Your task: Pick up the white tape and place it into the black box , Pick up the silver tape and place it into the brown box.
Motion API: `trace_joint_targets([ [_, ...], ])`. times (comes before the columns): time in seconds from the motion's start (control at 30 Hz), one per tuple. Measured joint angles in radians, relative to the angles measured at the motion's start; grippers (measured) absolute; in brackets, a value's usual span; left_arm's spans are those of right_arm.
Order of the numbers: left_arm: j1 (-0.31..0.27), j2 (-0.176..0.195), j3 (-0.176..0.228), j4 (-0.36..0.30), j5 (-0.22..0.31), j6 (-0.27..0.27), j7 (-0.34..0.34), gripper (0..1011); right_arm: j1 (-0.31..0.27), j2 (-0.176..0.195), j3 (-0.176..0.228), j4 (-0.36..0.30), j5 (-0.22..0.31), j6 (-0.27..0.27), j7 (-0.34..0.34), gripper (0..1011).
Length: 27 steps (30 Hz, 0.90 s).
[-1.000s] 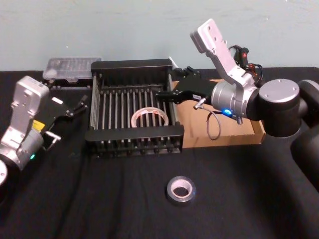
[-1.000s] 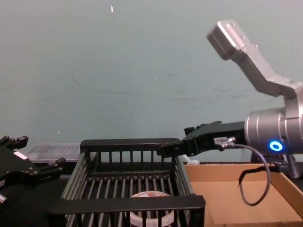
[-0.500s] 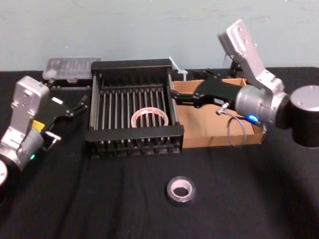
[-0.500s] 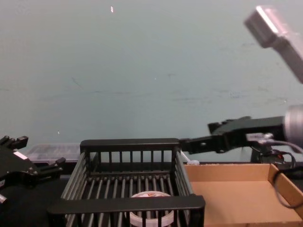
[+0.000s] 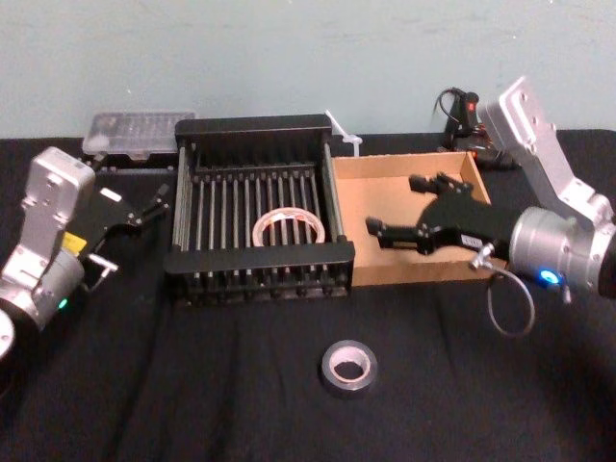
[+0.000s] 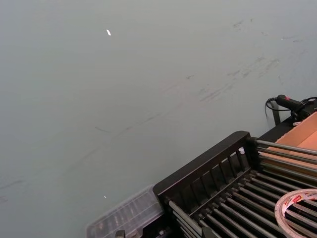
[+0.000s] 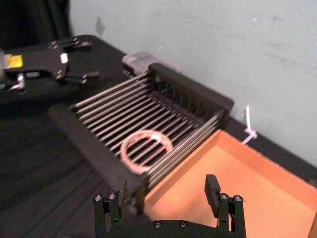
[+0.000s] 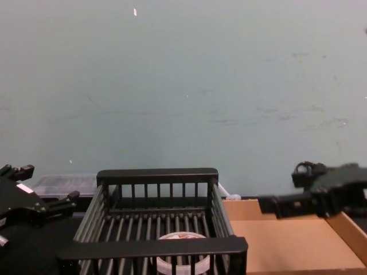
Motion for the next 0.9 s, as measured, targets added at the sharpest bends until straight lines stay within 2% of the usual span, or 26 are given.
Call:
trace_joint_targets([
  [0.23, 0.0, 0.0, 0.0, 0.0, 0.0, 0.0, 0.0, 1001, -0.057, 0.051, -0.001, -0.055, 0.035, 0.021, 0.013, 1000],
  [0.37, 0.0, 0.0, 0.0, 0.0, 0.0, 0.0, 0.0, 1001, -0.08, 0.073, -0.02, -0.073, 0.047, 0.031, 0.018, 1000],
  [0.6, 0.0, 0.0, 0.0, 0.0, 0.0, 0.0, 0.0, 1001, -0.085, 0.096, -0.062, -0.077, 0.046, 0.035, 0.025, 1002],
  [0.9, 0.0, 0.0, 0.0, 0.0, 0.0, 0.0, 0.0, 1001, -0.061, 0.107, -0.121, -0.056, 0.026, 0.043, 0.039, 1000],
])
